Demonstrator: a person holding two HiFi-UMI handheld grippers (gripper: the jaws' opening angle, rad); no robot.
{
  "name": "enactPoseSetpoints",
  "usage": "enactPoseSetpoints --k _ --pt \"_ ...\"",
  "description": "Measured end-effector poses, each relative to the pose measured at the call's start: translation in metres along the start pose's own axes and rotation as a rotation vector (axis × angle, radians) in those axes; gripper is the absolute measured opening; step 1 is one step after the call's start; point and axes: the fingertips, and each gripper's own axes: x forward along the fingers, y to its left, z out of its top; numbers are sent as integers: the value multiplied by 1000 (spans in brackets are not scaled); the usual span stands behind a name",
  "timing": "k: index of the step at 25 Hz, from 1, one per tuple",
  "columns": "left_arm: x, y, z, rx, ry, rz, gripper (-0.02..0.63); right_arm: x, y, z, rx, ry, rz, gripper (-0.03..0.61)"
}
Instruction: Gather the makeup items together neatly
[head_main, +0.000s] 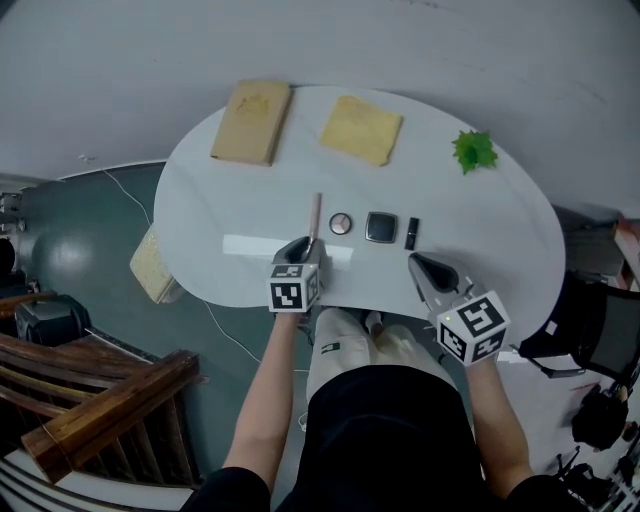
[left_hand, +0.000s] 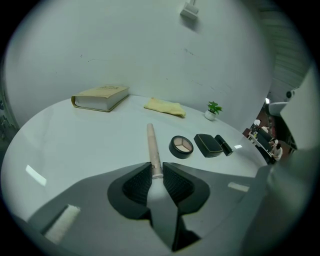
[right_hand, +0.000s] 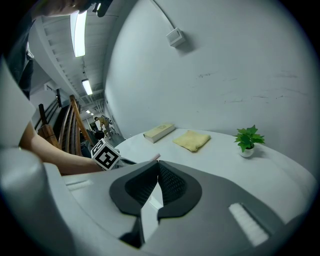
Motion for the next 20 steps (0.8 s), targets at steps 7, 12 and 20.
enactPoseSetpoints --k 7,12,20 --pt "0 0 0 0 -7 -1 71 -3 -1 1 3 -3 -3 10" --pt "0 1 -1 -1 -9 2 74 -2 1 1 1 -4 -1 11" --pt "-1 0 -2 5 -11 -8 99 -2 3 0 -4 -4 0 10"
